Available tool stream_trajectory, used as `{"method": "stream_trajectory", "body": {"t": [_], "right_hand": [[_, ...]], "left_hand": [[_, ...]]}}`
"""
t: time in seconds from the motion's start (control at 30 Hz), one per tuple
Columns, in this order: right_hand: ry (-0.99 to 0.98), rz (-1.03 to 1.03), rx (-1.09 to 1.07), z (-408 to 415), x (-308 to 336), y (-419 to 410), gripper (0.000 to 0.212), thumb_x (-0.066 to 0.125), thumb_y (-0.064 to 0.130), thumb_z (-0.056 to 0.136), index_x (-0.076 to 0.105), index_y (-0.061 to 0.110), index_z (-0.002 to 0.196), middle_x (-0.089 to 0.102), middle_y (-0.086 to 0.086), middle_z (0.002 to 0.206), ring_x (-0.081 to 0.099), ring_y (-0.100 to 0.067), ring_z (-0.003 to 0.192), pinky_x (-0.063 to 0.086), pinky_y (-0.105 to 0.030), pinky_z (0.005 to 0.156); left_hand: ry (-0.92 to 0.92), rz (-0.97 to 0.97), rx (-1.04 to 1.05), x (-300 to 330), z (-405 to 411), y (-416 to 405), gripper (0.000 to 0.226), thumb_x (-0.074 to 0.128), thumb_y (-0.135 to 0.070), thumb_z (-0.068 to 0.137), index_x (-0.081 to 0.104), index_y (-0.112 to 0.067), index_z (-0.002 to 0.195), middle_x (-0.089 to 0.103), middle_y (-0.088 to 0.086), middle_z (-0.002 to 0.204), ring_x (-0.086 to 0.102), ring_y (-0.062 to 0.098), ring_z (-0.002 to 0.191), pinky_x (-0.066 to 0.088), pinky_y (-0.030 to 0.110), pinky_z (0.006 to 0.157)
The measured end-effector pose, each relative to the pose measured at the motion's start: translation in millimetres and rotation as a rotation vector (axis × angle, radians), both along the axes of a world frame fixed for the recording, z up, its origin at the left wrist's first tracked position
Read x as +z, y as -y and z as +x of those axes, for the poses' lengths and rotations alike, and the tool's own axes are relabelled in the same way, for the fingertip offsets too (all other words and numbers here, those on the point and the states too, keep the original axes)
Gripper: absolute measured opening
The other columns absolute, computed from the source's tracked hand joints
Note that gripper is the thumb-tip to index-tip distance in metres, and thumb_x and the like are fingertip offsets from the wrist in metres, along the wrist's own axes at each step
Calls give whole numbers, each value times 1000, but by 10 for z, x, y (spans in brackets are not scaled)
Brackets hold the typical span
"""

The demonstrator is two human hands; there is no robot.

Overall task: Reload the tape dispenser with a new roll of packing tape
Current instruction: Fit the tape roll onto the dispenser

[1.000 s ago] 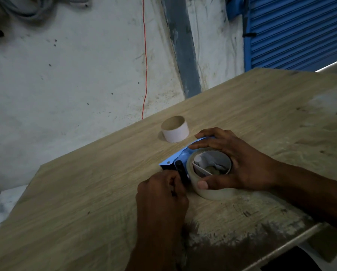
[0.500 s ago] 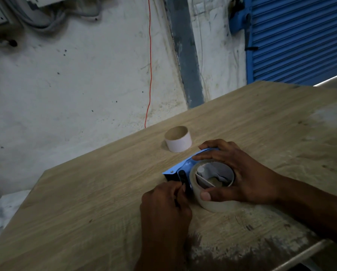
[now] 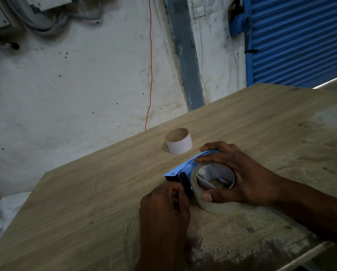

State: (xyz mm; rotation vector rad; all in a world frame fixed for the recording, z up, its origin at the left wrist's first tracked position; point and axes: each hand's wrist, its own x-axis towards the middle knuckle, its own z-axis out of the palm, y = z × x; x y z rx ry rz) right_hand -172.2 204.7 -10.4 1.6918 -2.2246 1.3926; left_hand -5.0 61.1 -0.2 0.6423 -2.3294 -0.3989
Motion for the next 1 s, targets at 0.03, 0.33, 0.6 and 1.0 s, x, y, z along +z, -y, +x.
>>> {"method": "stream_trajectory", "body": {"t": [0.03, 0.33, 0.6, 1.0], "right_hand": [[2, 1, 0, -4, -2, -1, 78, 76, 81, 58, 61, 51, 128, 42, 26, 144, 39, -3, 138, 38, -24, 109], [22, 13, 3, 2, 10, -4, 81, 72, 86, 57, 62, 50, 128, 40, 30, 143, 38, -2, 138, 38, -24, 109], [33, 22, -2, 13, 19, 0, 80, 72, 86, 56, 61, 52, 127, 40, 30, 143, 37, 0, 138, 40, -27, 110], [37, 17, 9, 23, 31, -4, 79, 70, 89, 55, 55, 59, 127, 38, 33, 141, 36, 0, 138, 40, -27, 109]], "left_hand": [[-63, 55, -1, -6, 12, 5, 23, 73, -33, 84, 62, -32, 64, 61, -19, 56, 56, 0, 52, 41, 9, 58], [-195, 574, 9, 65, -40, -67, 36, 86, -26, 79, 71, -50, 56, 73, -17, 61, 73, 9, 55, 64, 48, 62], [-170, 421, -98, 37, 8, -94, 39, 74, -23, 89, 64, -60, 84, 72, -13, 60, 71, 13, 54, 62, 43, 58], [-157, 225, -91, 34, -14, -62, 22, 59, -39, 85, 76, -27, 80, 71, -13, 61, 67, 7, 51, 59, 40, 56]]}}
